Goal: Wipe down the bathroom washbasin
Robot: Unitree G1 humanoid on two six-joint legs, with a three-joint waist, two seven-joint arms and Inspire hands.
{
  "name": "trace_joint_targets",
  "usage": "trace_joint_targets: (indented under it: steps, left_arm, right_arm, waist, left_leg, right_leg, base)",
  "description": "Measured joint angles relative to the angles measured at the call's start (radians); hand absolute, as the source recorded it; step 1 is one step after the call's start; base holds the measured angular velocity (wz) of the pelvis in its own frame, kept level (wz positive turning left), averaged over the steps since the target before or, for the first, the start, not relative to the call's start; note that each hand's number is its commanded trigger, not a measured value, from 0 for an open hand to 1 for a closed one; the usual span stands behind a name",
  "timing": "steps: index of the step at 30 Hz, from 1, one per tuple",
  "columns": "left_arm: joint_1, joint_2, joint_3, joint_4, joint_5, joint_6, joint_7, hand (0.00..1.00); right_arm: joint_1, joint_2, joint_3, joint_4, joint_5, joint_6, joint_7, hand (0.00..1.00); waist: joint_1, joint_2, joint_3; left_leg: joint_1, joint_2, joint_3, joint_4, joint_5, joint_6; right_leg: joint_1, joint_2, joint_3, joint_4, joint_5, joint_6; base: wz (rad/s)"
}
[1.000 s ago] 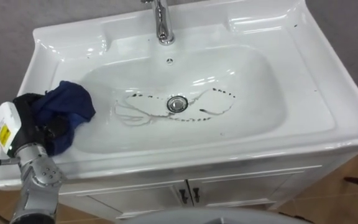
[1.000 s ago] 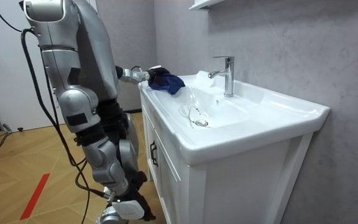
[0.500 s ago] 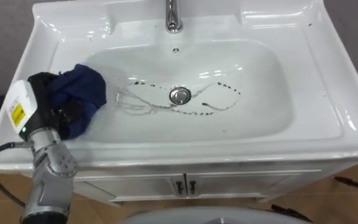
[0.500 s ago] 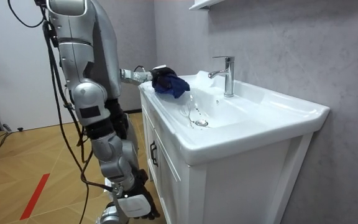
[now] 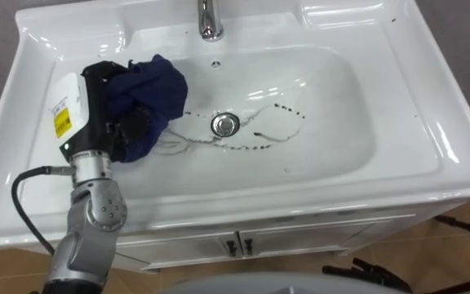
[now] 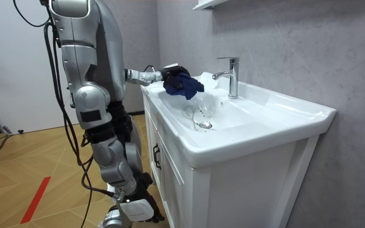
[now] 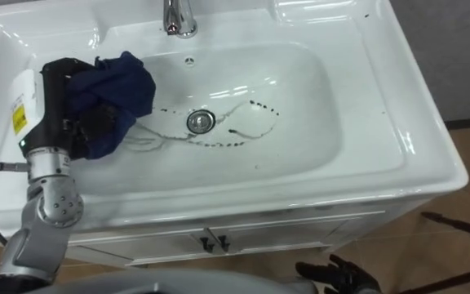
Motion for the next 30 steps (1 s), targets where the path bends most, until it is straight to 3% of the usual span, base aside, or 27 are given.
trace_joint_targets:
  steps: [15, 23, 24, 28, 30]
  left_arm:
    - [-0.001, 0.007, -0.068, 0.032, 0.139, 0.005, 0.001, 1.0]
    - [-0.002, 0.017, -0.069, 0.174, 0.165, 0.069, -0.028, 1.0]
    - [-0.003, 0.017, -0.069, 0.183, 0.165, 0.069, -0.029, 1.0]
    - [-0.008, 0.018, -0.067, 0.266, 0.17, 0.086, -0.056, 1.0]
    - [-0.007, 0.019, -0.061, 0.288, 0.184, 0.098, -0.075, 1.0]
  right_arm:
    - [-0.009, 0.0, 0.018, 0.02, 0.02, 0.005, -0.003, 0.0]
    - [-0.008, 0.0, 0.016, -0.004, 0.02, 0.026, -0.022, 0.0]
    - [-0.007, -0.002, 0.016, -0.003, 0.02, 0.027, -0.022, 0.0]
    - [-0.004, -0.021, 0.016, -0.011, 0.02, 0.038, -0.022, 0.0]
    - [-0.001, -0.023, 0.016, -0.026, 0.02, 0.042, -0.022, 0.0]
  waist:
    - [-0.002, -0.005, -0.0041]
    - [-0.027, 0.006, -0.0132]
    - [-0.026, 0.004, -0.0111]
    - [-0.026, 0.032, -0.0077]
    - [-0.026, 0.032, -0.0082]
  left_leg:
    - [0.004, 0.003, 0.017, -0.001, 0.0, 0.0]
    - [-0.015, 0.005, 0.023, 0.002, 0.0, 0.0]
    - [-0.012, 0.005, 0.025, 0.001, 0.0, 0.0]
    - [0.014, 0.006, 0.042, -0.016, 0.001, 0.001]
    - [0.02, 0.007, 0.045, -0.019, 0.003, 0.001]
  right_leg:
    - [-0.013, 0.0, 0.023, 0.016, 0.0, -0.001]
    - [-0.037, 0.001, 0.03, 0.021, 0.006, -0.001]
    - [-0.034, 0.001, 0.031, 0.02, 0.006, -0.001]
    - [-0.026, 0.002, 0.051, 0.02, 0.006, -0.001]
    - [-0.025, 0.002, 0.055, 0.023, 0.006, -0.001]
  base:
    - [-0.03]
    - [-0.01]
    - [-0.05]
    - [-0.13]
    - [-0.06]
